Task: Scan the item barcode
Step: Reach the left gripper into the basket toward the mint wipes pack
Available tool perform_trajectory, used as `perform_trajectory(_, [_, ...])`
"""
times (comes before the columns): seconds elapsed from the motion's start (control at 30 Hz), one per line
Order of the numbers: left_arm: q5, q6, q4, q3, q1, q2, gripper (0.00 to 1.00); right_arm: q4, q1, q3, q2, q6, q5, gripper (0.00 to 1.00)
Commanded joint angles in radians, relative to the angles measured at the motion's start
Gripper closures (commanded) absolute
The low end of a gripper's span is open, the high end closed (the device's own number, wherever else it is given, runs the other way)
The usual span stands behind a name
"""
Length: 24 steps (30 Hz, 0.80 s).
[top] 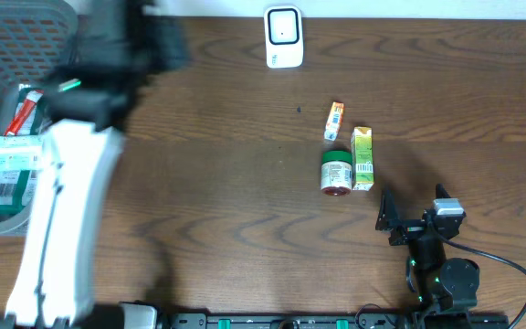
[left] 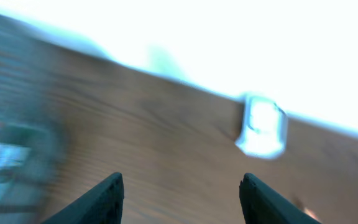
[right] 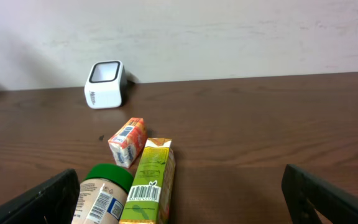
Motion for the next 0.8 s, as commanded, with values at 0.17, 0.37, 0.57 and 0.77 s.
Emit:
perform_trajectory(0.17, [-0.108, -0.06, -0.032, 0.003, 0.363, -0.042, 0.34, -0.004, 0.007, -0.001, -0.003, 0.012, -0.001, 0.01])
perform_trajectory(0.37, [-0.108, -0.154, -0.114, -0.022, 0.573, 0.085, 0.31, -0.004, 0.007, -0.001, -0.003, 0.012, -0.001, 0.01])
perform_trajectory(0.57, [-0.108, -0.23, -0.168, -0.023, 0.676, 0.256, 0.27, -0.004, 0.007, -0.001, -0.003, 0.012, -0.001, 0.01])
perform_trajectory(0.77, [-0.108, -0.258, -0.193, -0.024, 0.711, 0.416, 0.26, -0.004, 0.007, -0.001, -0.003, 0.012, -0.001, 0.01])
